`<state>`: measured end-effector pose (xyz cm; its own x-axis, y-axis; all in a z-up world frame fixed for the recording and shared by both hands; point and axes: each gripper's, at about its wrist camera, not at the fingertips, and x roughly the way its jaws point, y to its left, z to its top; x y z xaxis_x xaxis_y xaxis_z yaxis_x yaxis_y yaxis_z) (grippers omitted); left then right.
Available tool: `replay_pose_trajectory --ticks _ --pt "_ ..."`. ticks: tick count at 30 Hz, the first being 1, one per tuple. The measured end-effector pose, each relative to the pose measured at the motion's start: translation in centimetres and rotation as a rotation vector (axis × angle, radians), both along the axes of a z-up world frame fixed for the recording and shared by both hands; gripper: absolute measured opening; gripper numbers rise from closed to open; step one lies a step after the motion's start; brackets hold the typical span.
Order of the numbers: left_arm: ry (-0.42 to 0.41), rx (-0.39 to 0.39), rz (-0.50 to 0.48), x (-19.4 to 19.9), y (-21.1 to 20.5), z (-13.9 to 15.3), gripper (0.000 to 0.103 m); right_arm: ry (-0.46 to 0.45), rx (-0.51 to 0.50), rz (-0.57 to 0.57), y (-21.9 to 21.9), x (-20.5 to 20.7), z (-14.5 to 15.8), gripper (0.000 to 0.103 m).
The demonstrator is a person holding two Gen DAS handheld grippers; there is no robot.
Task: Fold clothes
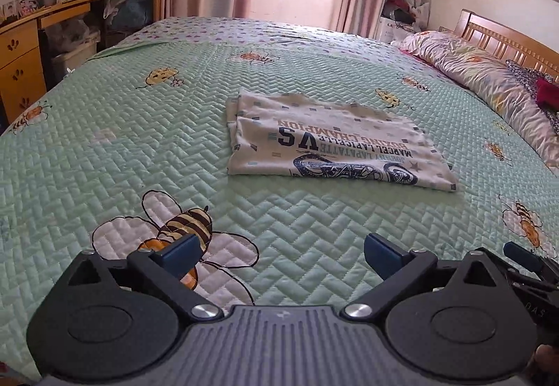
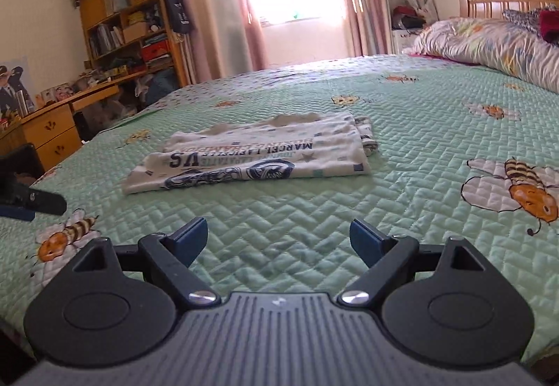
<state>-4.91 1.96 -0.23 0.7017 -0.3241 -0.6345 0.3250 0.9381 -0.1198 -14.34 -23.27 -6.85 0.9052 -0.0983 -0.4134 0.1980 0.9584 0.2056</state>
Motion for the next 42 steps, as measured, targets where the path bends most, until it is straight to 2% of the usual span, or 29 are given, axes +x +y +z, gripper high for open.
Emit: replay_pose_trajectory --ticks 13,23,32,42 --pt "-0.056 0.014 -0.035 -3.2 -1.3 2.4 0.102 -0.027 -0.017 -0.02 0.3 -4.2 1.1 0.089" --pt "-0.077 0.017 -0.035 -4.5 -1.0 3.1 0.102 -0.033 -0.029 -0.005 1.4 -5.5 1.4 0.089" --pt "-0.052 0.03 -0.013 -4.1 -0.3 2.2 0.102 -0.026 -0.014 0.012 1.9 -5.4 1.0 0.089" --pt "0.034 0.05 0.012 -0.2 -0.4 -1.3 0.102 0.012 0.004 0.014 1.3 -2.3 0.0 0.089"
